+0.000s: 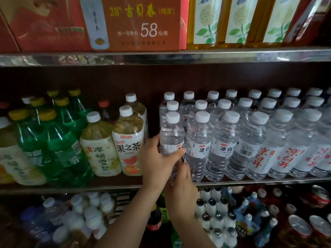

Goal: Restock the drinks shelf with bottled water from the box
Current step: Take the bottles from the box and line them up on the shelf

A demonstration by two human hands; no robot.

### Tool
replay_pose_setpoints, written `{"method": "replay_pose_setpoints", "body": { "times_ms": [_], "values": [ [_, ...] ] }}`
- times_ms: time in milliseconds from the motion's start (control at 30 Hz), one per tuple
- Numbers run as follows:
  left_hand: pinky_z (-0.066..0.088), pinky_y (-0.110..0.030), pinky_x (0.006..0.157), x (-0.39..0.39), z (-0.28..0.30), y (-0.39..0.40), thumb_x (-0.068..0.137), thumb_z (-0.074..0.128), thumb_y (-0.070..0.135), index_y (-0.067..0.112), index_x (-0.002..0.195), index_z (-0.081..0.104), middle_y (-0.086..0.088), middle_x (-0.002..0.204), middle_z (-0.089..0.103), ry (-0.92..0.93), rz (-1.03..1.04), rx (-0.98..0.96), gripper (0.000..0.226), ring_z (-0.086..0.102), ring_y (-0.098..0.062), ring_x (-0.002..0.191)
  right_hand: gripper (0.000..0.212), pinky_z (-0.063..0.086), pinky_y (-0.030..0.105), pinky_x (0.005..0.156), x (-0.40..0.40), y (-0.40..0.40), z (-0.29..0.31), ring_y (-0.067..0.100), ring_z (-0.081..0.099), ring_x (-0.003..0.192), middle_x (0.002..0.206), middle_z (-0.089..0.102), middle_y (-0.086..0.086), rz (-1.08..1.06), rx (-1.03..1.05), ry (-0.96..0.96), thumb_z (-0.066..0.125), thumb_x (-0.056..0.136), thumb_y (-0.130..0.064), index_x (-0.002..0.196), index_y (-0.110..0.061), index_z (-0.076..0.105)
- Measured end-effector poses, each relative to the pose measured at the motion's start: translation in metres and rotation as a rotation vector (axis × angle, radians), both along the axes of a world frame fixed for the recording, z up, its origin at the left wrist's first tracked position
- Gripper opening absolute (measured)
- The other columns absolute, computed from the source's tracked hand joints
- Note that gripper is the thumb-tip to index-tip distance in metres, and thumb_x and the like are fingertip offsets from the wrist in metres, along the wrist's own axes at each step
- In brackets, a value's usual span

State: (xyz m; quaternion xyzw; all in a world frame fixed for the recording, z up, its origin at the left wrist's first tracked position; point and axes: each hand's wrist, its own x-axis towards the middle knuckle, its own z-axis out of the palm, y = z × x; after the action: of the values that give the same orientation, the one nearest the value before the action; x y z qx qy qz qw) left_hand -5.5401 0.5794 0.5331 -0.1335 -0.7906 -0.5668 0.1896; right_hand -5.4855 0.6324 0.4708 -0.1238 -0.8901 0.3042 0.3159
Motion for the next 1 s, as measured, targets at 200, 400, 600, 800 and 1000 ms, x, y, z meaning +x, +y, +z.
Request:
{"method": "replay_pose_setpoints", "body": {
  "times_ms": [200, 400, 600, 800, 1000],
  "values": [
    [0.056, -0.03, 0.082, 0.008, -0.007, 0.01, 0.063, 0.083, 0.044, 0.032, 0.109, 0.062, 0.015, 0.103, 0.063, 0.027, 0.063, 0.066, 0.053, 0.063, -0.002, 0.096, 0.044, 0.037, 0.029, 0.041, 0.003, 0.014, -0.014, 0.018, 0.065, 0.056, 0.086, 0.07, -0.008, -0.046, -0.072, -0.104, 0.062, 0.087, -0.027, 0.127, -0.017, 0.047],
    [0.039, -0.02, 0.1, 0.024, -0.041, -0.001, 0.07, 0.081, 0.035, 0.024, 0.143, 0.031, 0.015, 0.13, 0.046, -0.175, 0.007, 0.107, 0.089, 0.045, 0.001, 0.121, 0.059, 0.047, 0.033, 0.046, 0.001, 0.013, -0.023, 0.022, 0.067, 0.056, 0.074, 0.072, -0.002, -0.065, -0.051, -0.125, 0.064, 0.086, -0.023, 0.14, -0.016, 0.041],
    [0.049, -0.02, 0.089, 0.03, -0.063, 0.005, 0.084, 0.067, 0.036, 0.062, 0.106, 0.049, 0.03, 0.107, 0.061, -0.135, -0.02, 0.109, 0.038, 0.057, 0.009, 0.104, 0.057, 0.034, 0.024, 0.031, -0.001, 0.015, -0.032, 0.017, 0.056, 0.033, 0.051, 0.064, -0.002, -0.081, 0.049, -0.037, 0.073, 0.076, -0.018, 0.121, -0.016, 0.038],
    [0.05, -0.03, 0.095, 0.024, -0.061, 0.005, 0.089, 0.06, 0.031, 0.047, 0.117, 0.05, 0.018, 0.116, 0.062, -0.105, -0.096, 0.018, 0.033, 0.058, 0.003, 0.109, 0.034, 0.033, 0.024, 0.034, 0.007, 0.024, -0.02, 0.017, 0.056, 0.037, 0.053, 0.063, -0.002, 0.035, -0.011, 0.031, 0.056, 0.085, -0.026, 0.116, -0.026, 0.042],
    [0.033, -0.034, 0.113, 0.007, -0.066, -0.015, 0.093, 0.04, 0.055, 0.033, 0.146, 0.029, 0.016, 0.146, 0.04, -0.153, -0.319, -0.171, 0.059, 0.036, 0.0, 0.135, 0.026, 0.051, 0.019, 0.059, 0.022, 0.06, 0.094, 0.004, 0.06, 0.07, 0.091, 0.06, -0.008, 0.353, 0.017, 0.32, 0.052, 0.096, -0.016, 0.122, -0.014, 0.053]
  ]
}}
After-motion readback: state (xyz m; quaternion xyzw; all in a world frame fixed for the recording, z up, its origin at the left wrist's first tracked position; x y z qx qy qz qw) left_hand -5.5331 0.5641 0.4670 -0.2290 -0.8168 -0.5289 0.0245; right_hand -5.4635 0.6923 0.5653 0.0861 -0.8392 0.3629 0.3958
